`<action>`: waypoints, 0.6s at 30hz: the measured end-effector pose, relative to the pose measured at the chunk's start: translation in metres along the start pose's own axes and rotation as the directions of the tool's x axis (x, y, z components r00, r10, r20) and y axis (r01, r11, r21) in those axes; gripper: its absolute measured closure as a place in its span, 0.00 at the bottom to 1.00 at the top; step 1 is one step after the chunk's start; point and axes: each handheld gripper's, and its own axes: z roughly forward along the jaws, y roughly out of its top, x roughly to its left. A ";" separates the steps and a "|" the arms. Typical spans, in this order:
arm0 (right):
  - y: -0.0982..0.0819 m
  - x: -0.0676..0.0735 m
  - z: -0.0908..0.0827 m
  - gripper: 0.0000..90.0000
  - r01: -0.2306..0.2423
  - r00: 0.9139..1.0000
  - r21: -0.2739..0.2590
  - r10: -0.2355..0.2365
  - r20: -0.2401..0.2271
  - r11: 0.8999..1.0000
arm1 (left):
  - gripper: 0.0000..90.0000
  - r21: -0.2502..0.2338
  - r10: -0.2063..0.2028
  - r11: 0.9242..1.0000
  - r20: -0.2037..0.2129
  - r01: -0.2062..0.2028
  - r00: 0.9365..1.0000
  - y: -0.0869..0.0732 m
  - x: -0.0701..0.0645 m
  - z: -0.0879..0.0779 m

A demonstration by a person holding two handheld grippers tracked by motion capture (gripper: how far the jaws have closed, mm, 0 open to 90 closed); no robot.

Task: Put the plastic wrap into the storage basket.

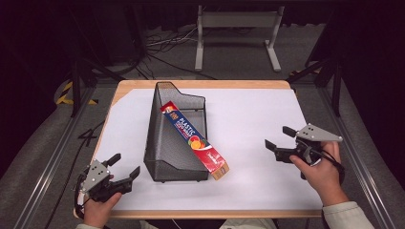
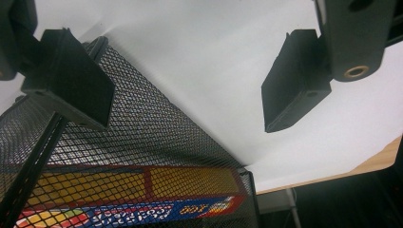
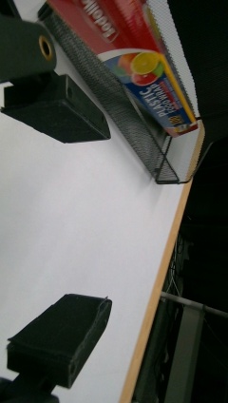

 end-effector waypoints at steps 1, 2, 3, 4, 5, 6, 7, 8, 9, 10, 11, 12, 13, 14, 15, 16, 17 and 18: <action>-0.007 -0.001 0.002 0.20 -0.002 1.000 0.004 0.002 0.002 1.000 | 0.21 0.000 0.000 1.000 0.000 0.000 1.000 0.000 0.000 0.000; -0.013 -0.002 0.003 0.20 -0.006 1.000 0.008 0.006 0.003 1.000 | 0.21 -0.001 0.000 1.000 0.000 0.000 1.000 0.000 0.000 0.000; -0.021 -0.003 0.005 0.20 -0.005 1.000 0.011 0.005 0.010 1.000 | 0.21 0.000 -0.001 1.000 0.000 0.001 1.000 0.000 0.000 0.000; -0.026 -0.003 0.006 0.20 -0.012 1.000 0.012 0.011 0.008 1.000 | 0.21 0.000 -0.001 1.000 0.000 0.001 1.000 0.000 0.000 0.000; -0.031 -0.003 0.007 0.19 -0.018 1.000 0.014 0.018 0.006 1.000 | 0.21 -0.001 -0.001 1.000 0.000 0.001 1.000 0.000 0.000 0.001; -0.036 -0.004 0.008 0.19 -0.027 1.000 0.017 0.027 0.009 0.999 | 0.21 0.000 0.000 1.000 0.000 0.000 1.000 0.000 0.000 0.001; -0.041 -0.004 0.009 0.19 -0.031 0.999 0.020 0.031 0.012 0.999 | 0.21 0.001 -0.002 1.000 0.001 0.002 1.000 0.000 0.000 0.001; -0.041 -0.004 0.009 0.19 -0.031 0.999 0.020 0.031 0.012 0.999 | 0.21 0.001 -0.002 1.000 0.001 0.002 1.000 0.000 0.000 0.001; -0.046 -0.004 0.010 0.19 -0.037 0.999 0.025 0.037 0.013 0.999 | 0.21 -0.001 0.001 1.000 0.000 -0.001 1.000 0.000 0.000 0.000; -0.052 -0.004 0.011 0.19 -0.034 0.999 0.032 0.034 0.024 0.999 | 0.21 0.000 0.001 1.000 0.002 -0.001 1.000 0.000 0.000 0.000; -0.055 -0.003 0.011 0.19 -0.040 0.999 0.035 0.039 0.030 0.999 | 0.21 -0.002 0.002 1.000 0.002 -0.002 1.000 0.000 0.000 0.000; -0.058 -0.003 0.011 0.19 -0.038 0.999 0.040 0.037 0.027 0.998 | 0.21 -0.003 0.001 1.000 0.003 -0.001 1.000 0.001 0.000 0.000; -0.061 -0.002 0.012 0.19 -0.039 0.999 0.041 0.038 0.026 0.998 | 0.21 -0.004 0.002 1.000 0.004 -0.002 1.000 0.001 0.000 -0.001; -0.062 -0.002 0.012 0.19 -0.040 0.999 0.039 0.039 0.023 0.998 | 0.21 -0.005 0.002 1.000 0.005 -0.002 1.000 0.001 0.000 -0.001; -0.065 -0.002 0.012 0.18 -0.045 0.999 0.040 0.044 0.017 0.998 | 0.21 -0.009 -0.001 1.000 0.005 0.001 1.000 0.001 0.000 0.000; -0.067 -0.001 0.012 0.18 -0.051 0.999 0.039 0.051 0.013 0.998 | 0.21 -0.007 0.000 1.000 0.007 0.001 1.000 0.001 0.000 0.000; -0.068 -0.001 0.012 0.18 -0.049 0.999 0.041 0.049 0.012 0.998 | 0.21 -0.007 0.002 1.000 0.010 -0.002 1.000 0.001 0.000 0.000; -0.068 -0.002 0.012 0.18 -0.042 0.999 0.045 0.041 0.013 0.998 | 0.21 -0.007 0.003 1.000 0.011 -0.003 1.000 0.001 0.000 0.000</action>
